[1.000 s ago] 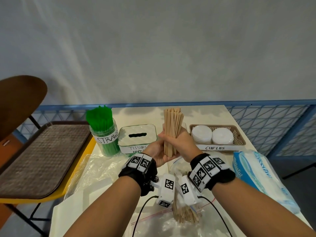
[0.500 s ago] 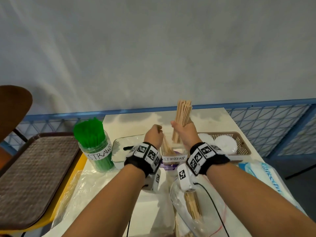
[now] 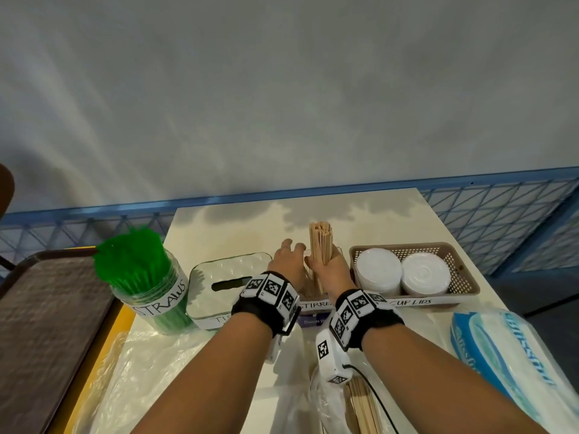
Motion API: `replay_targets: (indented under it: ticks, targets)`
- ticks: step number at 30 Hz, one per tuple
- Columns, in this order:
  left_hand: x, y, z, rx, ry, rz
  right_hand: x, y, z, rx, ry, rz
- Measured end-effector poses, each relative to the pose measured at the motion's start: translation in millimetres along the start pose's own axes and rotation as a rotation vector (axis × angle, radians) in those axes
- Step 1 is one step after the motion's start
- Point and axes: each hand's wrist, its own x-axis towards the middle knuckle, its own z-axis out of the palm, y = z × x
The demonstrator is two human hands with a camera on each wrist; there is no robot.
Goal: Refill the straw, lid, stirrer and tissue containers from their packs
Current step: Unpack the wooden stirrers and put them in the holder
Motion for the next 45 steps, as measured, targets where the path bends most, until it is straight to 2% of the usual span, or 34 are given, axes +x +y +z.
replay_targets:
  ticks: [4,8,12,20,24,29,32,35,39,45]
  targets:
    - [0.7,-4.1,1.7,-0.180,-0.130,-0.016,1.7,10.7,2.4,-0.153,-0.042,0.079]
    - [-4.4,-5.6,3.1,-0.093,-0.182,-0.040,4.3,11.1,4.5,-0.308,-0.091,0.150]
    - [-5.2,-7.9,7.0,-0.038,-0.136,-0.016,4.7,1.8,0.6,-0.466,-0.215,0.191]
    - [-0.7,-18.6,15.8,-0.188,-0.033,0.011,4.6,-8.9,-5.0,-0.682,-0.390,0.241]
    - [-0.6,-20.5,17.7,-0.261,-0.011,-0.017,3.3,-8.1,2.6,-0.675,-0.353,0.262]
    - [0.8,-22.9,19.3,-0.270,0.001,-0.050,3.6,-8.2,3.9,-0.515,-0.304,0.327]
    - [2.6,-22.3,20.0,-0.265,-0.010,-0.065,8.2,-6.7,2.5,-0.393,-0.341,0.348]
    - [4.1,-22.6,21.2,-0.276,-0.025,-0.073,34.1,27.4,7.8,-0.334,-0.380,0.358]
    - [0.5,-21.5,21.8,-0.295,-0.021,-0.075,4.0,-11.8,3.6,-0.471,-0.334,0.337]
    - [1.8,-19.2,24.5,-0.326,-0.014,-0.084,3.1,-10.4,10.2,-0.759,-0.387,0.328]
